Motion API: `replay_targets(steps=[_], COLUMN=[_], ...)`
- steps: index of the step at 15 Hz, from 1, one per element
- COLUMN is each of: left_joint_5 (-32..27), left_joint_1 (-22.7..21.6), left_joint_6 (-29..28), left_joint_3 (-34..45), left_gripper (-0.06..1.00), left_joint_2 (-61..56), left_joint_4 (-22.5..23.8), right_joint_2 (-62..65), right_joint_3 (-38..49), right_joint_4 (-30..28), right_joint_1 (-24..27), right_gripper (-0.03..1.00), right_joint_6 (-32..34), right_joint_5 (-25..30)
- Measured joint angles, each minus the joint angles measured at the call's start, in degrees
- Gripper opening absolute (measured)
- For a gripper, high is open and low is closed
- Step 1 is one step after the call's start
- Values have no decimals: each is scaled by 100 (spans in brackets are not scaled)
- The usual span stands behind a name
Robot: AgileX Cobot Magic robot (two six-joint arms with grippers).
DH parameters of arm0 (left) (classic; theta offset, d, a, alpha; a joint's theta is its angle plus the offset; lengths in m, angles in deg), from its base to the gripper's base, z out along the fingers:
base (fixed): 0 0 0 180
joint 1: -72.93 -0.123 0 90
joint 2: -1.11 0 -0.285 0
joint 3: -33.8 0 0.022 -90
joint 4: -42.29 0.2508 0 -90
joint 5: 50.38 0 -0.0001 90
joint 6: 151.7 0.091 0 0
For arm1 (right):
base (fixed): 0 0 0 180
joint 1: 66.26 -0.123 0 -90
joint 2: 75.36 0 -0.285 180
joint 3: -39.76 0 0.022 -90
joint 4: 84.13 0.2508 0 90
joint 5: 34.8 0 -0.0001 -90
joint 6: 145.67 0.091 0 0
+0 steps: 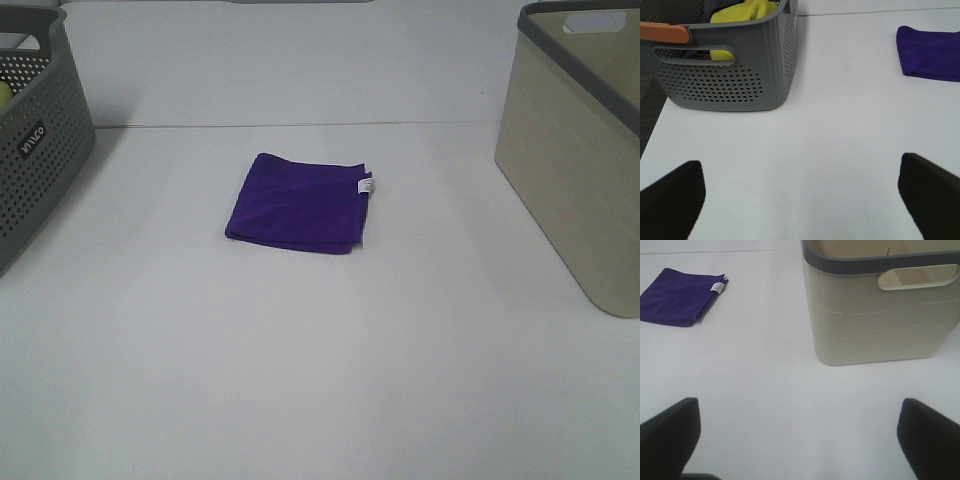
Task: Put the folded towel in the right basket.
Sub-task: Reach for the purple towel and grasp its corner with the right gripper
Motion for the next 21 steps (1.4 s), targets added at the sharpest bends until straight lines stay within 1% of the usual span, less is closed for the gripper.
replay_targets(steps=[21], left_joint_5=[0], left_joint_1=[0], left_joint_6=[0], left_joint_3=[0], left_gripper=[99], left_joint_2=[0], left_joint_4=[0], right_joint_2=[0], right_joint_3=[0], right_joint_4=[0], right_joint_1=[0], right_gripper=[98], right_joint_6=[0], right_joint_5=[0])
